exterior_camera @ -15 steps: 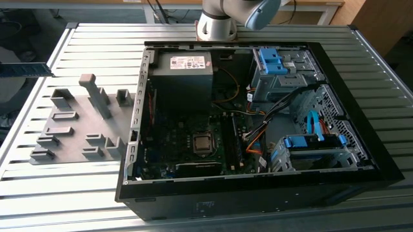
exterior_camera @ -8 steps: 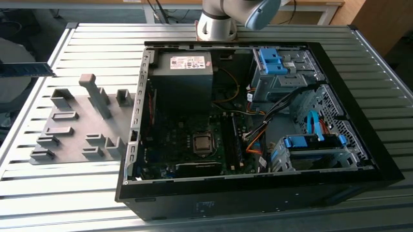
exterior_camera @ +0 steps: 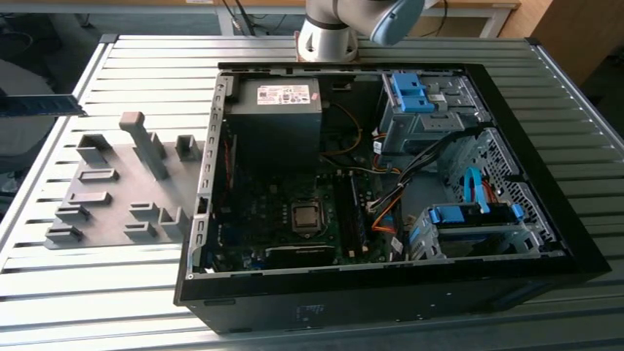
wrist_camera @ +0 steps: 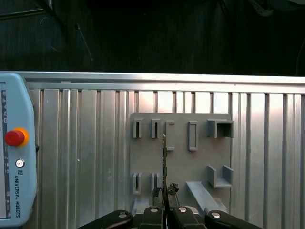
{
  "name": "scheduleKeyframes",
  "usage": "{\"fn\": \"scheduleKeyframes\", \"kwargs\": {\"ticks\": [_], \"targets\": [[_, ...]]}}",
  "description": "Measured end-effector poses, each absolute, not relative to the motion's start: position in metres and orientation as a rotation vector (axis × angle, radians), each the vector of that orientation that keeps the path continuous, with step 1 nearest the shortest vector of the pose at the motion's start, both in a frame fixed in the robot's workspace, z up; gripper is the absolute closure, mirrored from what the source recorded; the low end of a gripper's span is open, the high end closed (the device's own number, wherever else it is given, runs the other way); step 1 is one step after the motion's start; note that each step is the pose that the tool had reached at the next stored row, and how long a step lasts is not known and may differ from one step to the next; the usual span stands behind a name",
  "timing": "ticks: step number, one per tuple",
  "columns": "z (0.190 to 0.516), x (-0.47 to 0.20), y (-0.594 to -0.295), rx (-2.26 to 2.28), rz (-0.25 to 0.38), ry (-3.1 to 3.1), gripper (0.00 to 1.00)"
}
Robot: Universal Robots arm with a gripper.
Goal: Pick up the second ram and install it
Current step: 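Pick up the second ram and move it above second insertion slot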
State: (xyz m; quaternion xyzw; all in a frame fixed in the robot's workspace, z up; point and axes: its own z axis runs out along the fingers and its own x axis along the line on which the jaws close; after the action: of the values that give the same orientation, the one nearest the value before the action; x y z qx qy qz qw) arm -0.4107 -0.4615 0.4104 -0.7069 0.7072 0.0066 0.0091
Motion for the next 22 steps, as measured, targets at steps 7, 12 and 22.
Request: {"fn": "scheduleKeyframes", "kwargs": {"ticks": [7,12,22], "targets": [[0.4104,-0.4086,-0.4615,-2.208,0.021,2.209,0.86],[0.4104,-0.4071,-0.4615,-2.208,0.021,2.209,0.86],[0.4104,-0.4034,-0.4615,-2.208,0.021,2.209,0.86]]}}
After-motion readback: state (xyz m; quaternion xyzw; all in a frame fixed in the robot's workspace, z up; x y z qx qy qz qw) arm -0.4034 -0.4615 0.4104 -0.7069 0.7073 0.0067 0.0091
